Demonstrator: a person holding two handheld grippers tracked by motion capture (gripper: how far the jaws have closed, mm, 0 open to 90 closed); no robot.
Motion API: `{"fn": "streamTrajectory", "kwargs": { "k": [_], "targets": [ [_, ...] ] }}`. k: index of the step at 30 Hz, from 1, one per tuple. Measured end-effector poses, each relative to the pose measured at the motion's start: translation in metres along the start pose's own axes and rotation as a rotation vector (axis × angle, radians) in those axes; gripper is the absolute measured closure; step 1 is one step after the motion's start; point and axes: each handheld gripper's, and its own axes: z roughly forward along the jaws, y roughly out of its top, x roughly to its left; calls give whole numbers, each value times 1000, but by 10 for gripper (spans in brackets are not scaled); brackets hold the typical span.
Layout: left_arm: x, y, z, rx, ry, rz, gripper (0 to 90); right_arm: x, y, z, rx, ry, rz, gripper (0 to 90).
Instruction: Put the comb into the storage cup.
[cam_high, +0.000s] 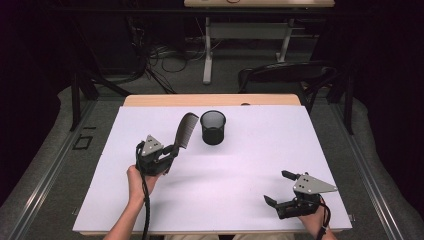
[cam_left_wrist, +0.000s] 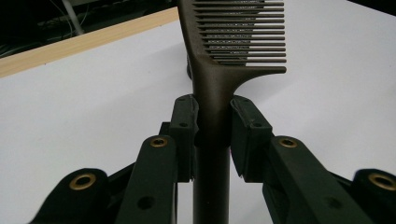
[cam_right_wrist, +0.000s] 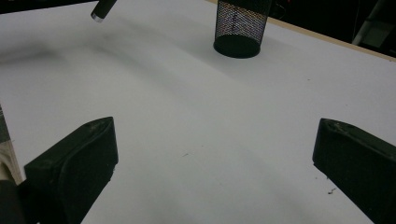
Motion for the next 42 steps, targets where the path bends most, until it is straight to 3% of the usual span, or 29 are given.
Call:
{"fn": "streamTrajectory", "kwargs": {
  "k": [8,42],
  "targets": [
    [2,5,1,-34,1,-17,723,-1,0,0,0,-2,-3,0],
    [9,35,12,-89,-5,-42,723,-2,-1,1,6,4,4,0]
  ]
}}
